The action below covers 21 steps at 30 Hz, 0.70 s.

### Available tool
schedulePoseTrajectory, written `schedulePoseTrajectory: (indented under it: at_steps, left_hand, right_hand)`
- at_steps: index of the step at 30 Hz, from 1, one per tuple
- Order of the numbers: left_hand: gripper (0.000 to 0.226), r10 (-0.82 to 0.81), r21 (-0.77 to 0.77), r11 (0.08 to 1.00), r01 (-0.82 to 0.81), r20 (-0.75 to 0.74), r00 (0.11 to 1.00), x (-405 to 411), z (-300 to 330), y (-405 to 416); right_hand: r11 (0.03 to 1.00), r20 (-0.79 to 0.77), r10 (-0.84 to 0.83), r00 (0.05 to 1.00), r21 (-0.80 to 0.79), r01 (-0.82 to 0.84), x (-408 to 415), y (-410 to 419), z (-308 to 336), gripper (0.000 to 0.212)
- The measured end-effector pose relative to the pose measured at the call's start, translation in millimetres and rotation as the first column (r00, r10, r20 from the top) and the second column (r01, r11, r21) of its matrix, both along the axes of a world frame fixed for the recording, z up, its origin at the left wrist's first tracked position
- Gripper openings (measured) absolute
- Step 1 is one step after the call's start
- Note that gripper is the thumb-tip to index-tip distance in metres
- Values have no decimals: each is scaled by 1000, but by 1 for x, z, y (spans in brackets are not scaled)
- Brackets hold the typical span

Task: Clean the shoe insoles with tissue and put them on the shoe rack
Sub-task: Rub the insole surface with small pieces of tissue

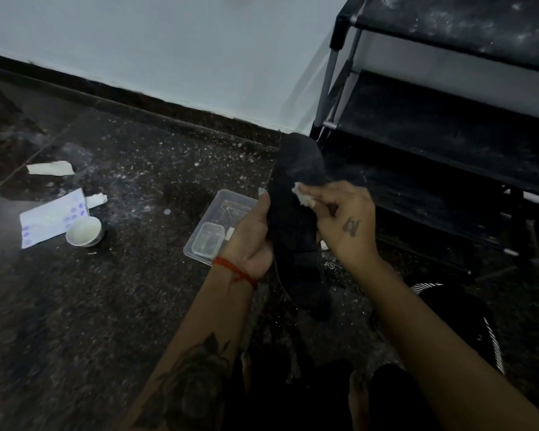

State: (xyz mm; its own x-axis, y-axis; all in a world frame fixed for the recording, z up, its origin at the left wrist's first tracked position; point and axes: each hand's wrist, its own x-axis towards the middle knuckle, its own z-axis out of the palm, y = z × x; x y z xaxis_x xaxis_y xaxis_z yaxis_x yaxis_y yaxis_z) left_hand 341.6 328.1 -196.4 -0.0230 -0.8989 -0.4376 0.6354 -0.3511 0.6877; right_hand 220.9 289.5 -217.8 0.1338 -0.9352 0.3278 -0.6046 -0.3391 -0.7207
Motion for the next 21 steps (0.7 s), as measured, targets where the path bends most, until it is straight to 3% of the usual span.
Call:
schedulePoseTrajectory:
  at_steps: [8,13,18,21]
  left_hand:
    - [67,-56,49,997,63,-131,990,12,-15,-6]
    - [65,-32,110,993,44,-104,994,10,-16,-6]
    - [59,13,119,993,0,-105,994,10,-17,-7]
    - [57,-7,91,996,15,-92,996,6,-11,-6]
  right_hand:
    - [975,6,220,975,16,-220,5,6,-1,30]
    - [981,-98,180,979,-50,-185,8,13,2,26]
    - [924,0,365,931,119,-362,6,19,12,16]
    - [960,-158,272,949,111,-257,-7,9,13,18]
